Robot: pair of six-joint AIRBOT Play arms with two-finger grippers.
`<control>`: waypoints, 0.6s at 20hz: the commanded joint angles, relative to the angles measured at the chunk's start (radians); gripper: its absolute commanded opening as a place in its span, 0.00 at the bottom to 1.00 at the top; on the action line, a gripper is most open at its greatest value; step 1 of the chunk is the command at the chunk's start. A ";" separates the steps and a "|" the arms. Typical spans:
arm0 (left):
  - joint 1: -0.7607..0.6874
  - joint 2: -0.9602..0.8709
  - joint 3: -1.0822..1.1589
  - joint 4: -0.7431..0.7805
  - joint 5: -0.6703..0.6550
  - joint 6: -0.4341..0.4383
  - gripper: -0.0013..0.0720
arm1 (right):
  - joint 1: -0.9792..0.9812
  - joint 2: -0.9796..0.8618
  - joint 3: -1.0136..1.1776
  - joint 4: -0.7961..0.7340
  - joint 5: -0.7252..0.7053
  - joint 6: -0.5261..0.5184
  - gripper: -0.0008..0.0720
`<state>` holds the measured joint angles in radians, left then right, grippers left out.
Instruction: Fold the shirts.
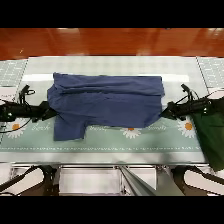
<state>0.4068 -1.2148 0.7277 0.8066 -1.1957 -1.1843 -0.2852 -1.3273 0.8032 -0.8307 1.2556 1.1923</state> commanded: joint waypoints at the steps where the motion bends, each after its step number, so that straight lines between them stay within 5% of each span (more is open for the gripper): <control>1: -0.003 -0.003 0.119 0.000 -0.009 -0.037 0.04 | 0.000 0.000 0.106 0.012 0.016 0.009 0.05; 12: -0.123 -0.304 0.529 0.000 0.010 -0.122 0.04 | 0.008 -0.184 0.433 0.071 -0.135 0.049 0.05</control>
<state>0.3145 -1.4117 1.1549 0.8070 -1.1923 -1.2675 -0.2787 -1.4460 1.1610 -0.7948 1.1732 1.2343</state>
